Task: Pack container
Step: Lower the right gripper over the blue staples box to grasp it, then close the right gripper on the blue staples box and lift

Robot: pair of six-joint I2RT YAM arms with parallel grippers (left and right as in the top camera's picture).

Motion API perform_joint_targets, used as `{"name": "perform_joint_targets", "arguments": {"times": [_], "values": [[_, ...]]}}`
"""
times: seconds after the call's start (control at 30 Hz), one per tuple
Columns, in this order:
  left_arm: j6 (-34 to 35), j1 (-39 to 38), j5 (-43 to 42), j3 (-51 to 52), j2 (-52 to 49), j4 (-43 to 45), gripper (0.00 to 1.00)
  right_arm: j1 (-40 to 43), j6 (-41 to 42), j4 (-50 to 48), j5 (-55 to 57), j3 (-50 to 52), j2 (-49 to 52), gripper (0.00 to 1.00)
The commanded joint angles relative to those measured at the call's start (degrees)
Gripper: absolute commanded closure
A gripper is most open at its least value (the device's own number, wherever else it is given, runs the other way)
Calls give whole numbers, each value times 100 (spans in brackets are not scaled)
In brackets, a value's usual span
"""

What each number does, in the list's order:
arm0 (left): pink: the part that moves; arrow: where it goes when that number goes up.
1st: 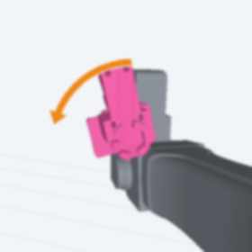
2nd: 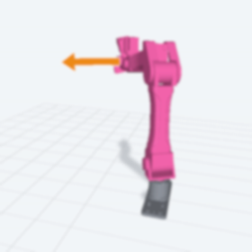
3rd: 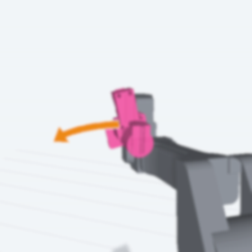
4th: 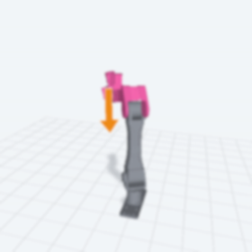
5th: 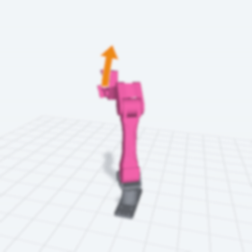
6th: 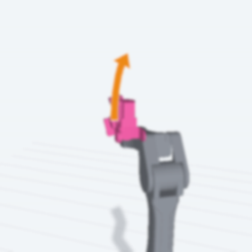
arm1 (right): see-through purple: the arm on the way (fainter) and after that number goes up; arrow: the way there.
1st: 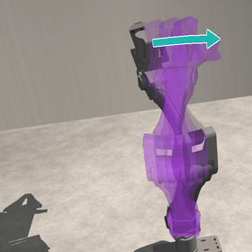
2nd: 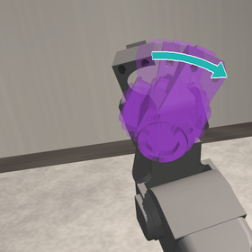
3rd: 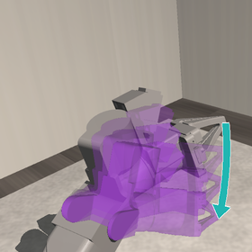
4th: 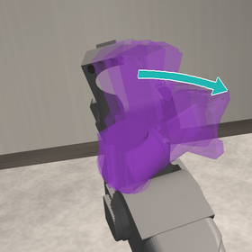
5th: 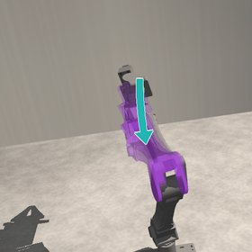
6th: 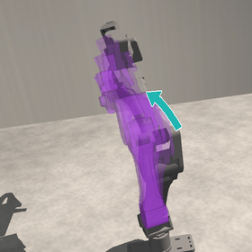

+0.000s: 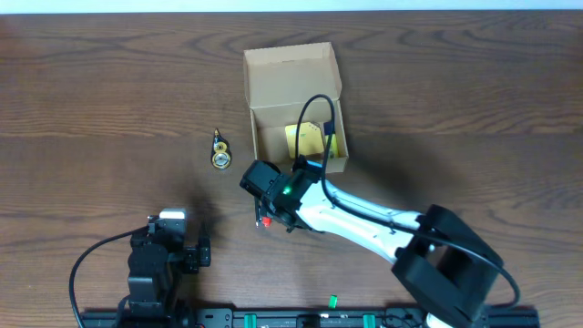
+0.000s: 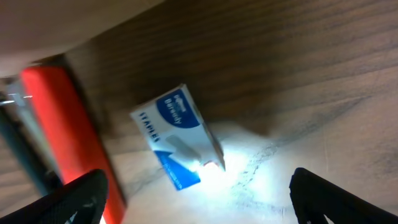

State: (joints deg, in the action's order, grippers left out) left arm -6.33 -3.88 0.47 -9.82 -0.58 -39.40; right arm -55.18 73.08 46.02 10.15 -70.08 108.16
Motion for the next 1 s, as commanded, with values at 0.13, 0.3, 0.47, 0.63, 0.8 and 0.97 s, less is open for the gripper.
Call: {"name": "perform_joint_targets", "arguments": {"times": [0.13, 0.3, 0.47, 0.63, 0.8, 0.97], "values": [[-98, 22, 103, 74, 37, -7, 5, 35, 125, -83, 192, -72, 173, 14], [-98, 22, 103, 74, 37, -7, 5, 35, 125, -195, 212, -72, 175, 22], [-98, 22, 103, 74, 37, -7, 5, 35, 122, -251, 232, -72, 214, 25], [-98, 22, 103, 74, 37, -7, 5, 35, 122, -251, 227, -72, 365, 25], [-98, 22, 103, 74, 37, -7, 5, 35, 122, -251, 184, -72, 446, 31], [-98, 22, 103, 74, 37, -7, 5, 35, 122, -251, 184, -72, 446, 56]]}}
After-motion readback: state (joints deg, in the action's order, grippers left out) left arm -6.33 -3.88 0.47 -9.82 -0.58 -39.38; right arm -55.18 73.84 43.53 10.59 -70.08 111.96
